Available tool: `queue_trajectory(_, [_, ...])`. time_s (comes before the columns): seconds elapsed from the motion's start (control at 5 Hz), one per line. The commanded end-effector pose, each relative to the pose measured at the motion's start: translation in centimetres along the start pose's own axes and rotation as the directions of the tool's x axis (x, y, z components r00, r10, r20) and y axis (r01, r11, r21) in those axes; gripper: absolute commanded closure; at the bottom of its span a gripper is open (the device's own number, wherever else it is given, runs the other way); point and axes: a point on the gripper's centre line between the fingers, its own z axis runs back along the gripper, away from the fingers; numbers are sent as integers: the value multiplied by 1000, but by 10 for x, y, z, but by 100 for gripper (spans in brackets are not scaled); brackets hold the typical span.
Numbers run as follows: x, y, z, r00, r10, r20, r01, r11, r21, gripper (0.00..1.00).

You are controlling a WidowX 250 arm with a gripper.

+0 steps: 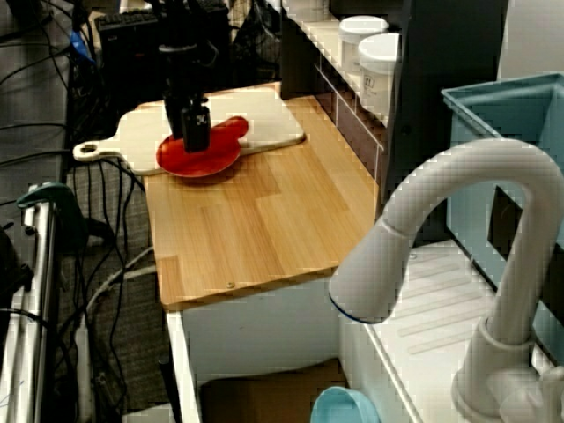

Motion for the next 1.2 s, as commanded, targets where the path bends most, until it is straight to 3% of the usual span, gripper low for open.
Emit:
queue_trajectory(0.0, [-10,12,25,996,-13,86,14,1000,-12,0])
queue_trajectory(0.4, [-12,26,39,994,-13,108,15,1000,-26,0])
queue_trajectory(1.0, [-2,58,39,986,-61,153,61,998,9,0])
